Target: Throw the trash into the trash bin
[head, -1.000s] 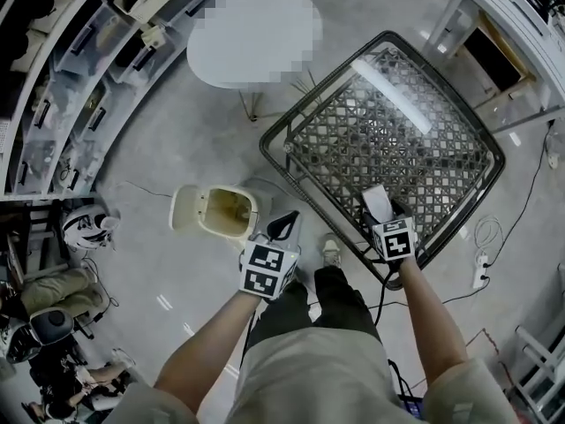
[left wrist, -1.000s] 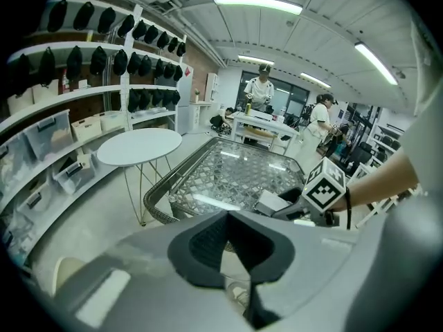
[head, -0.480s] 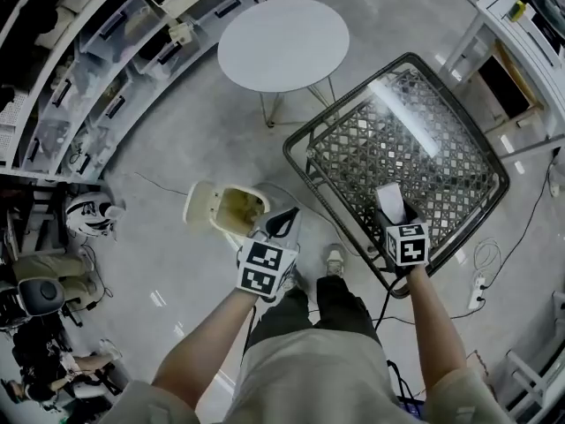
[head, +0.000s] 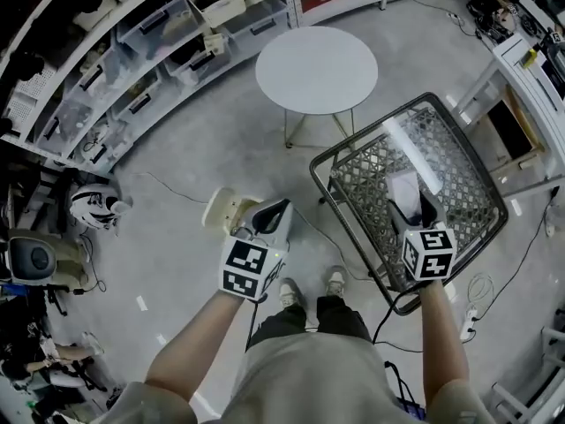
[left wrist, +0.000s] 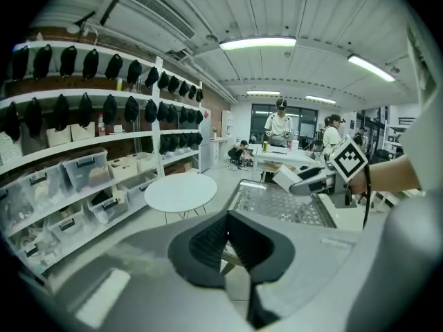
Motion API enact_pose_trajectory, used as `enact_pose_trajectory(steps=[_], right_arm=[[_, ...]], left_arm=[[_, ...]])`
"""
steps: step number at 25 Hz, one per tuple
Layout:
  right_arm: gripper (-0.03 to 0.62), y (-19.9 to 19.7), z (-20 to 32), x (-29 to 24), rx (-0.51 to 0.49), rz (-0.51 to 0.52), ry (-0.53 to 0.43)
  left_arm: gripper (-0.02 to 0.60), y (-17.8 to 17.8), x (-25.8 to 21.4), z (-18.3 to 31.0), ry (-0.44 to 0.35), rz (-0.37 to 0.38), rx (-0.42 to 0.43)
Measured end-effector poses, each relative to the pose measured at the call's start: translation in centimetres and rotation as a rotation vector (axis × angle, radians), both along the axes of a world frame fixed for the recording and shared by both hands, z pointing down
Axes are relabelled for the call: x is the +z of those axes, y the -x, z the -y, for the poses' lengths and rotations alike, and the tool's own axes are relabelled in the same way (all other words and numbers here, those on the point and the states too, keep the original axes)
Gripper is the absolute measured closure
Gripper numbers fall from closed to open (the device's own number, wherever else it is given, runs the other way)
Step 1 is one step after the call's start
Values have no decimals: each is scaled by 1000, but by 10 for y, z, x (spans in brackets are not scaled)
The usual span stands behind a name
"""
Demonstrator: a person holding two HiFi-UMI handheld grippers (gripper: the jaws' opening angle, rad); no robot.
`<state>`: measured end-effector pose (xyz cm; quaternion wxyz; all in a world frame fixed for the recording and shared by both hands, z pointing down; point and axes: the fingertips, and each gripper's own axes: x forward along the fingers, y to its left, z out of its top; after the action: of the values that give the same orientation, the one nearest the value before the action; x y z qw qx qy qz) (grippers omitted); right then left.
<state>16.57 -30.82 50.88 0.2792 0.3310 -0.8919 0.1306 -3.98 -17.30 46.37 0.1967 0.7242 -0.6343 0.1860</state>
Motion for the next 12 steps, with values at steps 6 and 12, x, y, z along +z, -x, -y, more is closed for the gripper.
enact_pose_trajectory(steps=[6, 12], right_arm=[[286, 47, -12, -77, -76, 69, -96], [286, 120, -30, -143, -208, 119, -154]], left_arm=[[579, 37, -48, -27, -75, 3, -80], [580, 91, -83, -59, -107, 21, -176]])
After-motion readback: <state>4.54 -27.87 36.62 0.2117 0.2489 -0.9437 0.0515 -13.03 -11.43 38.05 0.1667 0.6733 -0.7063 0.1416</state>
